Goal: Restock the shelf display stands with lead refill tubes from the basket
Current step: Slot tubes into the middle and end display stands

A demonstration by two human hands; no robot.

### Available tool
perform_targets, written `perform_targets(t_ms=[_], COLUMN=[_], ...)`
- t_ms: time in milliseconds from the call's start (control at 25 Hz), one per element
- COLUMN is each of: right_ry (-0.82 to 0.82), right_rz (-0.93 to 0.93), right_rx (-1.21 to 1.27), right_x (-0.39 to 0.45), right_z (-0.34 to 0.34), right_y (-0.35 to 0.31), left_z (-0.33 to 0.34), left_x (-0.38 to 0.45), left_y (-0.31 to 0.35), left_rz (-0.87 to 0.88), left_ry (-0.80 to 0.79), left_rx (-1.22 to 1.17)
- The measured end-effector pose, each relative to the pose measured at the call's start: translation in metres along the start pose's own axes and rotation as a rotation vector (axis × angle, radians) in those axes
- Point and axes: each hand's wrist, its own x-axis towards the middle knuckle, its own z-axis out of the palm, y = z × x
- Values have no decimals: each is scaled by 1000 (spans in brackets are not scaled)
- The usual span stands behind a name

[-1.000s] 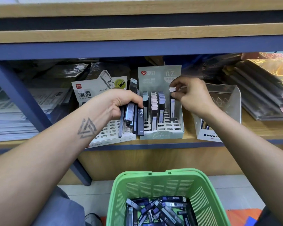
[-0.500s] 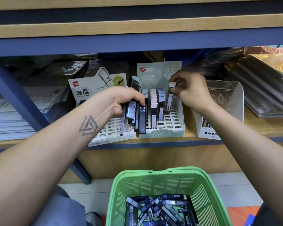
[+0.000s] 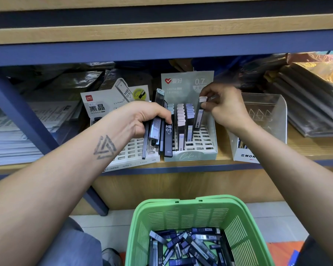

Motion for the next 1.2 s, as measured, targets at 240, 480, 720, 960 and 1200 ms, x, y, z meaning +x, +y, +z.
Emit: perform_targets(t_ms=[240,480,720,960,1200], right_ry=[3,41,-17,-35,-33], right_rz=[-5,-4,4,17,3], right_rx=[4,5,39,-62,-190], right_x=[0,2,6,5,4], right_z=[0,3,4,20,22], right_y=[2,5,9,21,16], left_z=[0,1,0,1,-2], left_x=[2,2,1,-1,0], left_y=[-1,0,1,1,-1], left_rz=[4,3,12,10,5], left_ry=[-18,-21,-15,9,3], left_rx=[-3,-2,-6,7,5])
